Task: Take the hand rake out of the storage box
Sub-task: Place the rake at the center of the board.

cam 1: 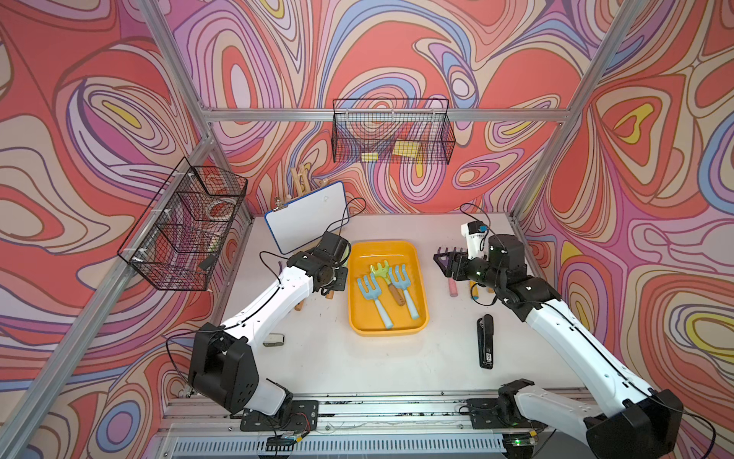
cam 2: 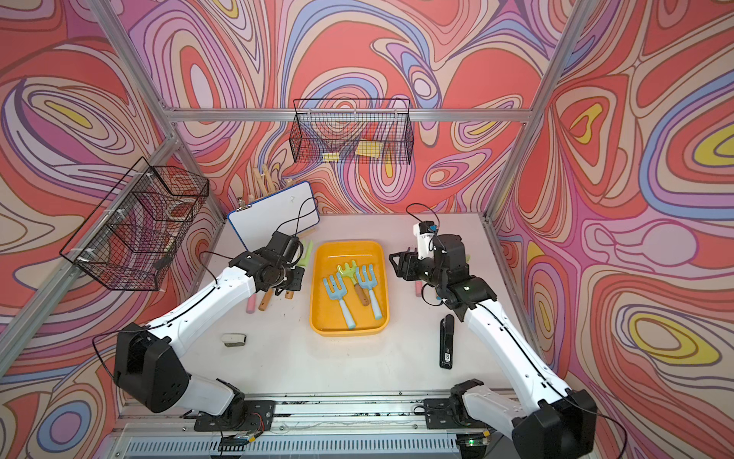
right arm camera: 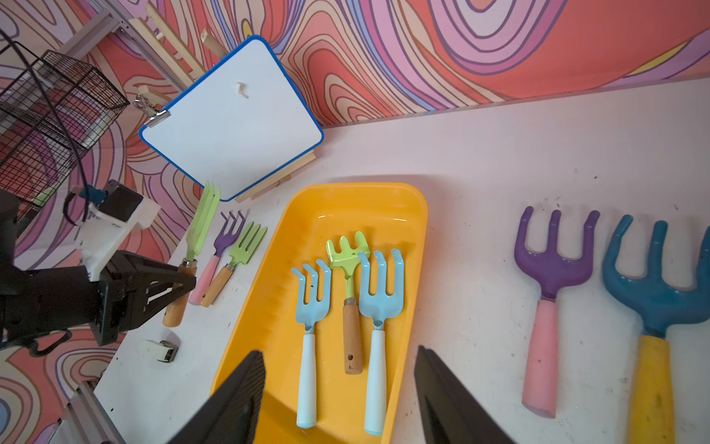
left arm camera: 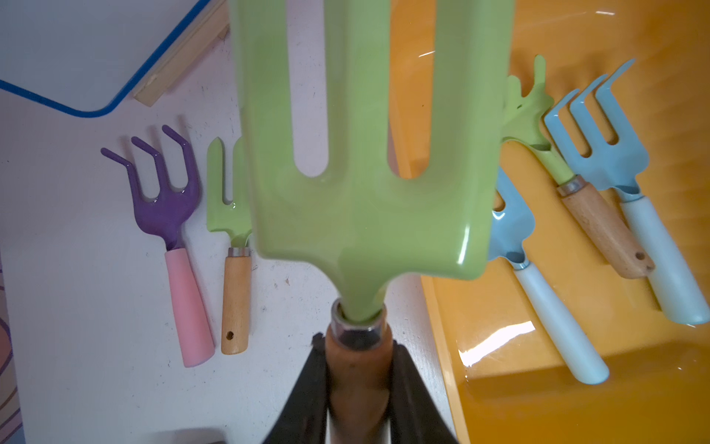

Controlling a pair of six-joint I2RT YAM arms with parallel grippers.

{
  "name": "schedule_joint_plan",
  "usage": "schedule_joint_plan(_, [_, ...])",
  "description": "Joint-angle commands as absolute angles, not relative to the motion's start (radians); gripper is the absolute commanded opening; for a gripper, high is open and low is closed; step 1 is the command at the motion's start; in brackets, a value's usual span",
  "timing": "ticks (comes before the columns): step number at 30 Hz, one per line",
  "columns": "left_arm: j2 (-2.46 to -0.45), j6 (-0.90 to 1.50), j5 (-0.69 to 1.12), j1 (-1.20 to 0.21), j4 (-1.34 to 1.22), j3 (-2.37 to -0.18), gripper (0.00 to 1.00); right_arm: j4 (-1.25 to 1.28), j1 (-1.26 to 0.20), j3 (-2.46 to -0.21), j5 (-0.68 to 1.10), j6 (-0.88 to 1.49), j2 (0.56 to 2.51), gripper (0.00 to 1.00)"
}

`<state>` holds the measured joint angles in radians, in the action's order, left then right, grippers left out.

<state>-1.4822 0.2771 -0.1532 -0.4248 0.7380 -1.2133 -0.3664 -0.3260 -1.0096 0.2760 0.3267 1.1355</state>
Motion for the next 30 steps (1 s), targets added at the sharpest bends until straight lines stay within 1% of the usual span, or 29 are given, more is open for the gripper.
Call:
schedule_joint_plan(1, [-1.490, 0.253, -0.142, -0.402, 0.683, -1.183, 0.13, -0.351, -0.361, -1.017, 0.233, 0.319, 1.163, 0.67])
schedule_joint_plan(6, [-1.524, 0.238, -0.167, -0.388, 0.685, -1.164, 0.12, -0.366, -0.384, -1.026, 0.201, 0.312, 1.188, 0.67])
schedule_joint_plan(12, [-1.550, 0.232, -0.095, -0.349, 0.614, -1.106, 0.12, -0.377, -0.402, -1.031, 0.179, 0.308, 1.196, 0.67])
schedule_joint_plan(22, [-1.586, 0.222, -0.041, -0.313, 0.536, -1.038, 0.12, -0.360, -0.419, -1.020, 0.152, 0.303, 1.231, 0.67])
schedule_joint_plan(27, [-1.600, 0.229, -0.034, -0.312, 0.513, -1.020, 0.12, -0.352, -0.427, -1.015, 0.136, 0.298, 1.258, 0.67])
schedule_joint_plan(30, [-1.603, 0.226, -0.061, -0.312, 0.530, -1.026, 0.12, -0.351, -0.432, -1.015, 0.129, 0.294, 1.266, 0.67])
